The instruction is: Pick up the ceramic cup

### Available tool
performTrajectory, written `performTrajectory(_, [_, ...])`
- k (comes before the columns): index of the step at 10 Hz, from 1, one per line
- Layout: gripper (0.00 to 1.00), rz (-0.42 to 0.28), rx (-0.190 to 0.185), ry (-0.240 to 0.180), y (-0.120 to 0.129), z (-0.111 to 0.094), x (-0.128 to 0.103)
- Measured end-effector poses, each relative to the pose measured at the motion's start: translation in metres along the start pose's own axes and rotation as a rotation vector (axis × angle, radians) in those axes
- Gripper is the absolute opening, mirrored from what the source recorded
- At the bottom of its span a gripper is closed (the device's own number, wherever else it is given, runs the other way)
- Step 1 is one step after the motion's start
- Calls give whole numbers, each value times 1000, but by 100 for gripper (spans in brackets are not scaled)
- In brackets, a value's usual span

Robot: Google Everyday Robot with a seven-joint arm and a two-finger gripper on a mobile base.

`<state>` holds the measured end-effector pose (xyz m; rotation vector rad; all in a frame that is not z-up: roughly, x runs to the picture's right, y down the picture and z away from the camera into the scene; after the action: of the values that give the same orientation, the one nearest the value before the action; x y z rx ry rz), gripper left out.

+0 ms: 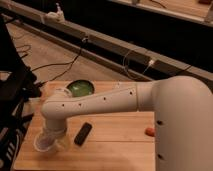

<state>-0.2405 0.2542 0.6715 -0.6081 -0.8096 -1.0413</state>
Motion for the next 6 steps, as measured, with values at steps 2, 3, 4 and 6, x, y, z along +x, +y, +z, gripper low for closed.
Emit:
performTrajectory(2, [80, 16, -16, -36, 3, 15, 5])
performTrajectory(3, [80, 29, -13, -56, 3, 22, 9])
performTrajectory(4, [78, 44, 0, -79, 3, 28, 14])
performTrajectory(6, [59, 75, 43, -113, 1, 35, 29])
